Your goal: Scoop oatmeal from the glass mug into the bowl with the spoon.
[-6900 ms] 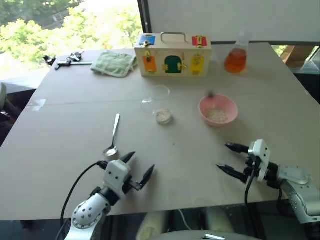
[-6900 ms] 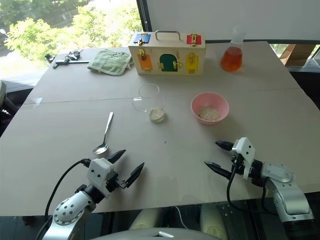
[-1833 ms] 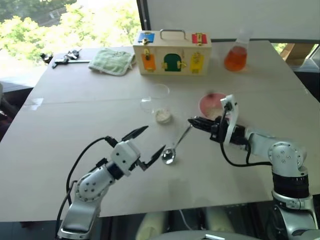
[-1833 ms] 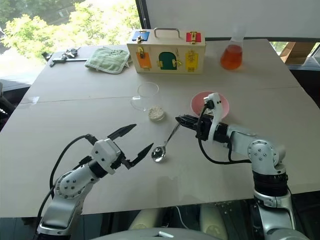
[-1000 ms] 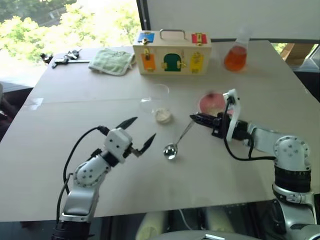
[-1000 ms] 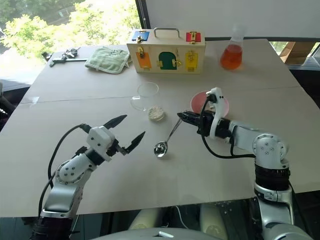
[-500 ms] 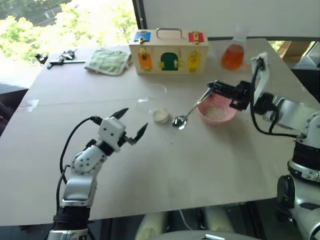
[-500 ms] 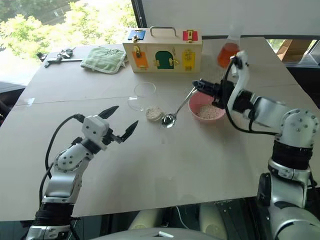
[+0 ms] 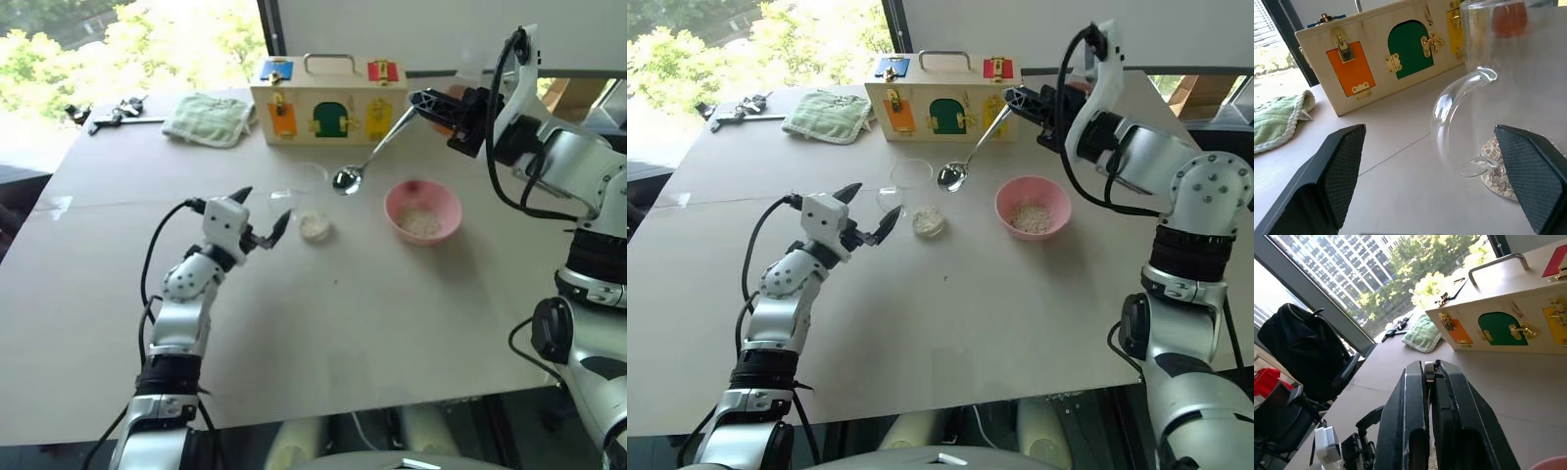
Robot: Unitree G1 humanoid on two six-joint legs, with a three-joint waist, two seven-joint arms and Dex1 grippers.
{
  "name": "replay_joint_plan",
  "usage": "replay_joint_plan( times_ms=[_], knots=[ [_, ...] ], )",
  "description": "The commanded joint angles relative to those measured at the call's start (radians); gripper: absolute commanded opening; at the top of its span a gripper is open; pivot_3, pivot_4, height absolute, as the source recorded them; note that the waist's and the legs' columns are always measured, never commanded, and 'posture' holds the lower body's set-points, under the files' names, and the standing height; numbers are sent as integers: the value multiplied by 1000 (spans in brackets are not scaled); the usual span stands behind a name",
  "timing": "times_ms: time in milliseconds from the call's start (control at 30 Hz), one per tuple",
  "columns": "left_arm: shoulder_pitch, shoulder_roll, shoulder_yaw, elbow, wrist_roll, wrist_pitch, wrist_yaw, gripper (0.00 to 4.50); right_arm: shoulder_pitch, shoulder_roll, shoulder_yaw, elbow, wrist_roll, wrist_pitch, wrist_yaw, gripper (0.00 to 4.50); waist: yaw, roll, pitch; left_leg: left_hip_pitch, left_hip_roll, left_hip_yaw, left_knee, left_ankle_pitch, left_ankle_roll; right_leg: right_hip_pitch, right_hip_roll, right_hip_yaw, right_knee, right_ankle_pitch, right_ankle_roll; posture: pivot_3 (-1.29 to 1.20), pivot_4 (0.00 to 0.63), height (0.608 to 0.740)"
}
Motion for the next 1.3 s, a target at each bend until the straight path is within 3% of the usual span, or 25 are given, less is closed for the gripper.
replay_joint_plan(
  times_ms=[33,100,200,467,667,900,1300],
  knots=[
    [-31,-5,10,16,-6,-16,14,4470,-57,11,-16,-26,-5,-39,1,185,-1,0,0,0,0,0,0,0,0,0,0,0,1,0,0,0,150,740],
    [-48,-11,9,41,-2,-27,19,4470,-63,22,-16,-24,-10,-43,-5,185,-2,0,0,0,0,0,0,0,0,0,0,0,1,0,0,0,150,740],
    [-73,-21,9,74,2,-43,29,3794,-69,33,-19,-23,-14,-47,-11,0,-2,0,0,0,0,0,0,0,0,0,0,0,1,0,0,0,150,740],
    [-89,-36,3,106,9,-74,42,50,-87,53,-21,-21,-27,-60,-26,0,-3,0,0,0,0,0,1,0,-1,0,0,0,2,0,0,0,150,740],
    [-87,-38,-26,80,59,-101,65,50,-106,72,4,-30,-75,-78,-21,0,-3,0,0,0,0,1,1,0,-1,-1,0,1,4,0,0,0,150,740],
    [-126,-41,-87,-21,257,-66,225,50,-134,78,83,-82,-162,-88,53,0,-1,0,0,0,0,1,2,0,-1,-1,0,1,5,0,0,0,150,740],
    [-170,-42,-90,-93,230,83,204,50,-86,17,221,-149,-409,-149,238,0,-2,0,0,0,0,2,2,1,-1,-3,0,1,7,0,0,0,150,740]
  ],
)
